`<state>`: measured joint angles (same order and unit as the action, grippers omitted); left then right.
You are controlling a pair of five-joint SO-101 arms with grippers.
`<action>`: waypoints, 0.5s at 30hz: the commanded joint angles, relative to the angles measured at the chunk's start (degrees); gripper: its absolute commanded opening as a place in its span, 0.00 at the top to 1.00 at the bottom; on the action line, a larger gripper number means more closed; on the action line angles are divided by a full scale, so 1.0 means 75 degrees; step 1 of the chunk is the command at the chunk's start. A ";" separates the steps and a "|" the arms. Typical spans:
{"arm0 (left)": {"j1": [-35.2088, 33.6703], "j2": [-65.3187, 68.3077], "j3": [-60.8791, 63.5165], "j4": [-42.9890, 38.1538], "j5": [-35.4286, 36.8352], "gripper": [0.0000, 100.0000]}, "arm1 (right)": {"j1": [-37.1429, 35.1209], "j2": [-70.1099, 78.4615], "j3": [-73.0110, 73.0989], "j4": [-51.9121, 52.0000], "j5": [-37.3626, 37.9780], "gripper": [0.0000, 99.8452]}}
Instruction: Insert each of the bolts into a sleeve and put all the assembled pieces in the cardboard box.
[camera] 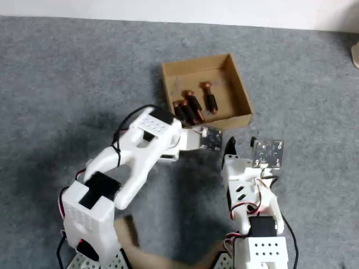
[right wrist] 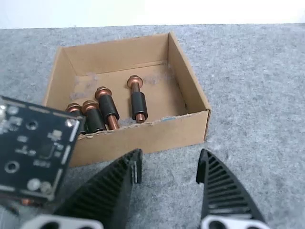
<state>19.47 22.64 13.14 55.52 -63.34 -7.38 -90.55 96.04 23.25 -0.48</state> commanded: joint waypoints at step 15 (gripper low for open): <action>0.0299 -0.1459 0.0006 0.1196 0.1453 1.00 | 0.0135 -0.0100 0.1037 0.0170 -0.0035 0.82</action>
<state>20.97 15.78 14.11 62.90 -52.09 -7.21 -90.55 96.04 24.22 -0.48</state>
